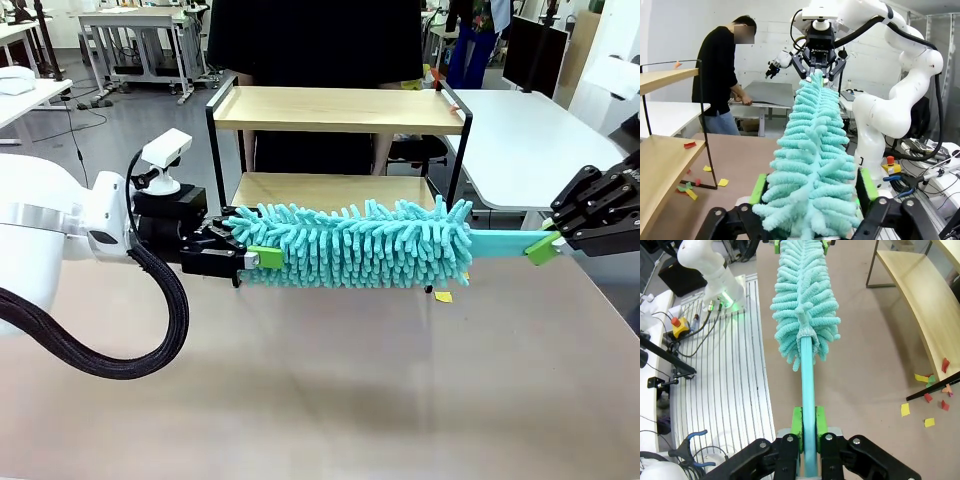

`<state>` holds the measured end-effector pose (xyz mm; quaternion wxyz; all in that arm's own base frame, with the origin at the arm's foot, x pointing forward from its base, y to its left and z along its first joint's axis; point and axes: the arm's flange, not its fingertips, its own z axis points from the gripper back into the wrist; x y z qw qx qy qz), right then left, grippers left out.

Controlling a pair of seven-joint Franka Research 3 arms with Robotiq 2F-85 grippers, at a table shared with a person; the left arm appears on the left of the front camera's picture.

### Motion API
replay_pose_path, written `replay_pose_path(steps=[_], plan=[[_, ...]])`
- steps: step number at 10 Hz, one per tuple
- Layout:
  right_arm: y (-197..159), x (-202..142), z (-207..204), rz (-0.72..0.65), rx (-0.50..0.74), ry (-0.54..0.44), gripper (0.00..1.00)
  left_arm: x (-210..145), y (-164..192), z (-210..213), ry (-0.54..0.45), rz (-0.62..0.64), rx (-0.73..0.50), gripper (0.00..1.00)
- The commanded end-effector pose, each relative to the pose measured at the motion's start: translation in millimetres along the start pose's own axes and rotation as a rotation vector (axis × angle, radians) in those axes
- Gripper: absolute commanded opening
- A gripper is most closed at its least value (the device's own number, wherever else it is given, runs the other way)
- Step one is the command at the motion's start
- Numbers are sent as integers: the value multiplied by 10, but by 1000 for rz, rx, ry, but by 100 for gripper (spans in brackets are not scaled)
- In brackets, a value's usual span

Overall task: Clean the shelf.
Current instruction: Hand the Duster back to the human.

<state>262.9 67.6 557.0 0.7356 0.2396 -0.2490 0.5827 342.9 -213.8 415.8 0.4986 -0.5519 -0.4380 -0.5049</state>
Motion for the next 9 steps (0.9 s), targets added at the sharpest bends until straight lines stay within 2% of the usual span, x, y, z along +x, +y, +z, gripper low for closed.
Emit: replay_pose_path(steps=[1, 3, 4, 5, 6, 9], plan=[[-11, 42, 8, 21, 7, -33, 13, -113, -369, 106, -3, -42, -15, 0], [-11, 42, 8, 21, 7, -33, 13, -97, -365, 113, 2, -52, -17, 0], [-11, 42, 8, 21, 7, -33, 13, -80, -366, 112, 4, -55, -16, 14], [-11, 42, 8, 21, 7, -33, 13, -78, -372, 117, 4, -55, -17, 5], [-11, 42, 8, 21, 7, -33, 13, -74, -374, 125, 5, -59, -17, 0], [-11, 42, 8, 21, 7, -33, 13, -48, -385, 140, -10, -59, -20, 0]])
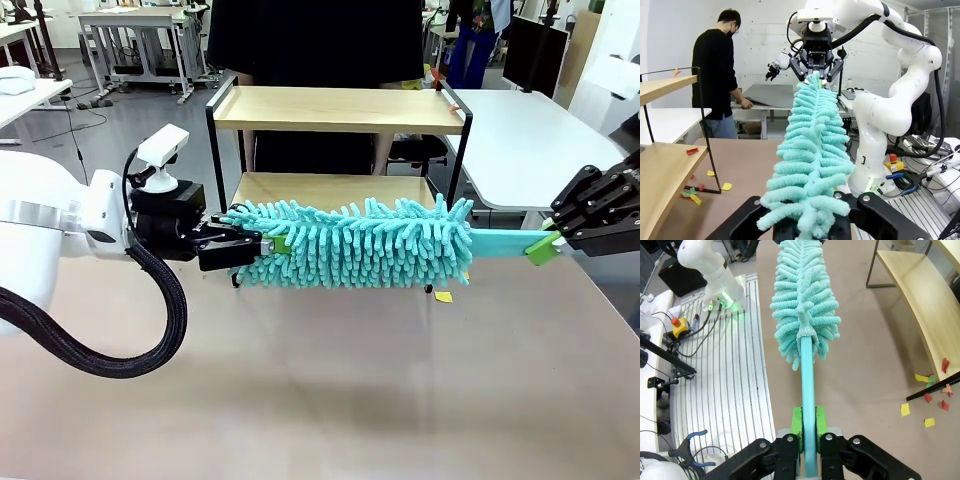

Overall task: Clean the shelf.
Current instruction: Hand the Duster back to the human.

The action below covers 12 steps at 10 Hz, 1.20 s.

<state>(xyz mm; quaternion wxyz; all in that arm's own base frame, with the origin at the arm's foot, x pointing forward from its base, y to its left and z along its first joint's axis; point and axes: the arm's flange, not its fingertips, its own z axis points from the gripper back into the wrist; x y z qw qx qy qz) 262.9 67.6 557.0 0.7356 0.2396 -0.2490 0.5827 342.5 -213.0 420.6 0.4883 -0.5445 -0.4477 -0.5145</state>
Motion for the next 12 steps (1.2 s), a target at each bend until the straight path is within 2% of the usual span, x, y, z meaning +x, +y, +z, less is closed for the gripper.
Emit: replay_pose_path(steps=[1, 2, 3, 4, 5, 6, 8, 9, 10, 12], plan=[[-11, 41, 8, 21, 7, -33, 13, -72, -375, 126, -20, -20, -19, 0], [-11, 41, 8, 21, 7, -33, 13, -67, -372, 121, -27, -19, -25, 0], [-11, 41, 8, 21, 7, -33, 13, -43, -392, 134, -72, 44, -62, 0], [0, 2, 2, 0, 0, 0, 66, 13, -6, 2, -5, -2, -4, 0], [9, 32, 43, -2, -9, -21, 69, 13, -6, 2, -5, -2, -4, 0], [23, 65, 120, -6, 10, -51, 100, 13, -6, 2, -5, -2, -4, 0], [49, 93, 363, -34, 5, -179, 100, 13, -6, 2, -5, -2, -4, 0], [47, 81, 531, -66, -22, -273, 92, 13, -6, 2, -5, -2, -4, 0], [38, 37, 674, -95, -51, -356, 100, 13, -6, 2, -5, -2, -4, 0], [0, -122, 934, -184, -110, -514, 100, 13, -6, 2, -5, -2, -4, 0]])
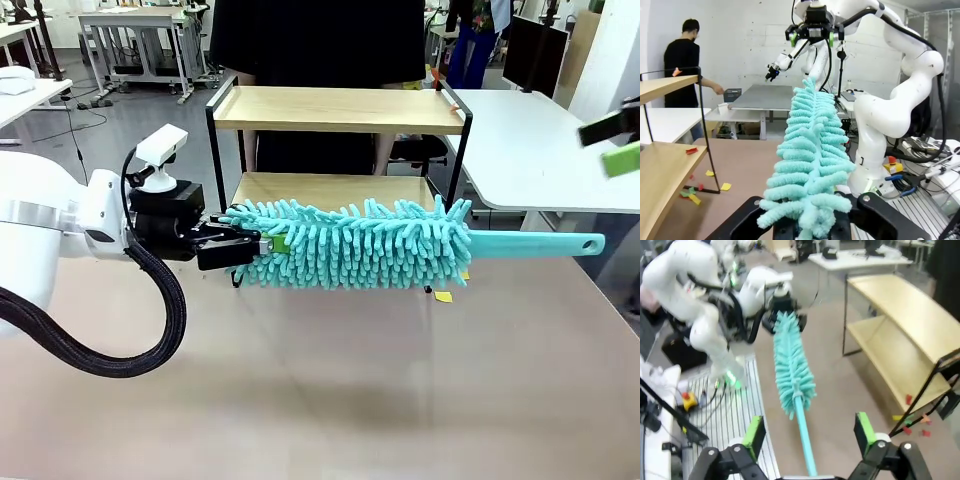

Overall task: Clean the shelf.
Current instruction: Hand the Duster back to the human.

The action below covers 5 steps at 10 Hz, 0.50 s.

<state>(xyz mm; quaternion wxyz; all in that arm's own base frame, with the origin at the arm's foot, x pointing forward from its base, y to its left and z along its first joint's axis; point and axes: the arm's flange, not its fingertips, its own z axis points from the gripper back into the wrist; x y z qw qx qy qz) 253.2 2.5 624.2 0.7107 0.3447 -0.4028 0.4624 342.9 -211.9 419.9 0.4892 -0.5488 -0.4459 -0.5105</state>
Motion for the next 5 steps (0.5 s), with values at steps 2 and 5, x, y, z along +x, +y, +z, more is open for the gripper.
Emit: replay_pose_path(steps=[2, 5], plan=[[-73, -143, 241, -102, -86, -198, 100, 20, -9, -9, 1, -12, -3, 0], [-46, -35, 165, -41, -32, -74, 100, 123, 40, 146, -22, -19, 82, 17]])
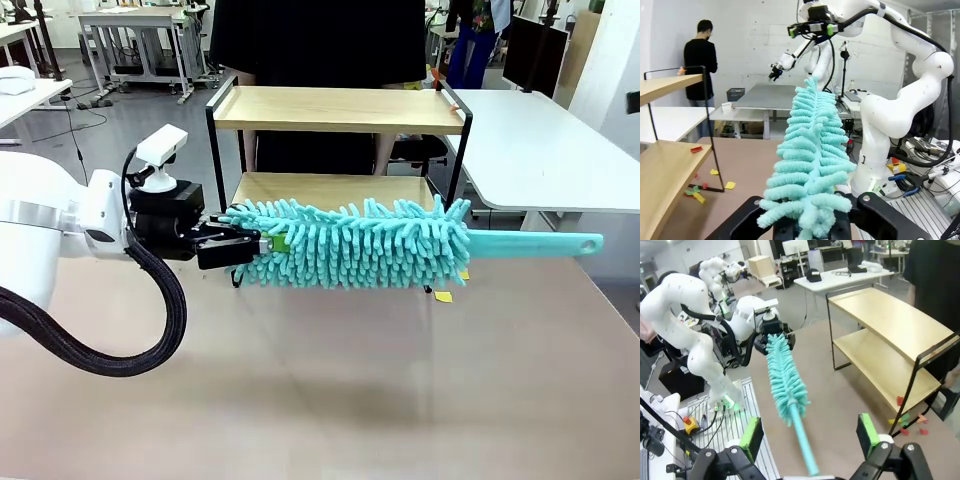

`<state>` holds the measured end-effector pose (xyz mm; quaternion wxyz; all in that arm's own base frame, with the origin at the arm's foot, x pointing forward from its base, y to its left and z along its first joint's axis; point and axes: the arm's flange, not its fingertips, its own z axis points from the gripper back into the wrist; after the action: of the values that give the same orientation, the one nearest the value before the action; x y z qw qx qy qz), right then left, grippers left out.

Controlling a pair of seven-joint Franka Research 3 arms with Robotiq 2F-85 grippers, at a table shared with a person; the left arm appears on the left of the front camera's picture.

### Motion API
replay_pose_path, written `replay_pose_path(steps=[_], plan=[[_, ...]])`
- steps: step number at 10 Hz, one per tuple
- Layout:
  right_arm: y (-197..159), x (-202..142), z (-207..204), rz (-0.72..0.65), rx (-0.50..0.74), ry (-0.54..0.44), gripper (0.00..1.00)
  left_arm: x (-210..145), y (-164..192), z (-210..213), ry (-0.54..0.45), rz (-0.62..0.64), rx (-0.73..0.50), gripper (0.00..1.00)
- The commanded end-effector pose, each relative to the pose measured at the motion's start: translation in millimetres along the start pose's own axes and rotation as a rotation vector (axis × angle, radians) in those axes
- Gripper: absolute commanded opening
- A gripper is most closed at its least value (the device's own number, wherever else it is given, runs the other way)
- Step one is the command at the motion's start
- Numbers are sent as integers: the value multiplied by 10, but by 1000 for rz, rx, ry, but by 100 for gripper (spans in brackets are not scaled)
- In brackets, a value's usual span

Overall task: Clean the shelf.
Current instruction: Hand the Duster back to the human.

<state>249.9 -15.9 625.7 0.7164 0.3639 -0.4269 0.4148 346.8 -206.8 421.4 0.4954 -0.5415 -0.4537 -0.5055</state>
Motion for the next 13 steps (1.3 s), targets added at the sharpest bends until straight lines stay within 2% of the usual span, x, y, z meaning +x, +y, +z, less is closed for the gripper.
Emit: replay_pose_path(steps=[1, 5, 7, 10, 13], plan=[[-14, 30, -12, 31, 7, 6, 100, 255, 72, 239, -46, -41, 138, 17], [-14, 30, -12, 31, 7, 6, 100, 1125, 193, 992, -140, -170, 435, 17], [-14, 30, -12, 31, 7, 6, 100, 1443, 142, 1294, -143, -187, 569, 17], [-14, 30, -12, 31, 7, 6, 100, 1733, -25, 1821, -7, -206, 881, 17], [-14, 30, -12, 31, 7, 6, 100, 1686, -227, 2232, 62, -194, 1149, 17]])
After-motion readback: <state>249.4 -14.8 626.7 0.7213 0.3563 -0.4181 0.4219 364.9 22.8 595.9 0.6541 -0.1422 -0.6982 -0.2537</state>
